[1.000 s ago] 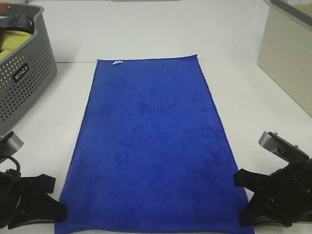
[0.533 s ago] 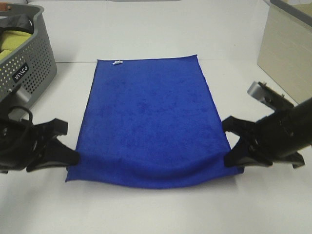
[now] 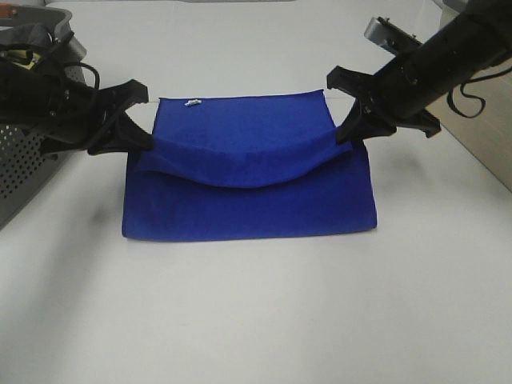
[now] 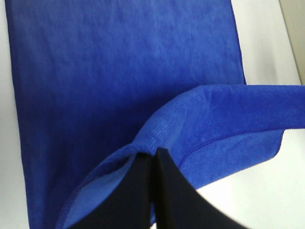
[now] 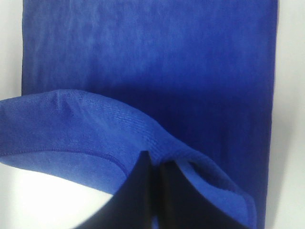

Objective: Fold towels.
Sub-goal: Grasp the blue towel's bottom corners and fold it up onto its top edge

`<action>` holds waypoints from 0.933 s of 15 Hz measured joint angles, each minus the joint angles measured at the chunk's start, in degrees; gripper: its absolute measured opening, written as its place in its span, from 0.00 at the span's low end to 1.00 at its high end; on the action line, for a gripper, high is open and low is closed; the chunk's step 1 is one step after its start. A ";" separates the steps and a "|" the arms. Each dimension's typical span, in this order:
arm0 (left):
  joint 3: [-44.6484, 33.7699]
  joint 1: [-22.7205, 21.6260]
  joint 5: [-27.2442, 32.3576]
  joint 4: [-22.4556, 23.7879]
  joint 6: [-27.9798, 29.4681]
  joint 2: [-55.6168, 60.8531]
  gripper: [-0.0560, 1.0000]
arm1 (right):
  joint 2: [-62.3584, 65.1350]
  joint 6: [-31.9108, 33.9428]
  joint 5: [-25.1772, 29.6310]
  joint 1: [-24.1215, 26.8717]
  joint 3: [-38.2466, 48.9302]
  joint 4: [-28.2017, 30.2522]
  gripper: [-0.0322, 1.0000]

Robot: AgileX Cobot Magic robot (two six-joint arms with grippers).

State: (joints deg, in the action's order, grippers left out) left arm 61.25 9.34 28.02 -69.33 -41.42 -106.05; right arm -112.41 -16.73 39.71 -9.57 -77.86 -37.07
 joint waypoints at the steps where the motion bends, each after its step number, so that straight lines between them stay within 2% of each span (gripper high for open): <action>1: 3.44 -0.74 0.00 0.06 0.46 -2.29 0.05 | -2.64 0.74 1.03 0.06 -4.76 0.63 0.03; 8: 25.67 -3.27 -2.58 1.15 1.03 -16.04 0.05 | -22.57 2.06 7.85 3.44 -37.76 1.03 0.03; 13: 42.40 -3.27 -4.81 1.49 1.03 -28.42 0.05 | -36.44 2.12 7.62 3.95 -57.75 1.09 0.03; 14: 46.47 -3.27 -6.25 1.55 1.09 -31.97 0.05 | -39.88 2.12 5.73 3.95 -60.56 1.78 0.03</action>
State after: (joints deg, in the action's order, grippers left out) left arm 107.72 6.07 21.77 -67.78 -40.34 -138.03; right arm -152.29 -14.61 45.44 -5.61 -138.43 -35.29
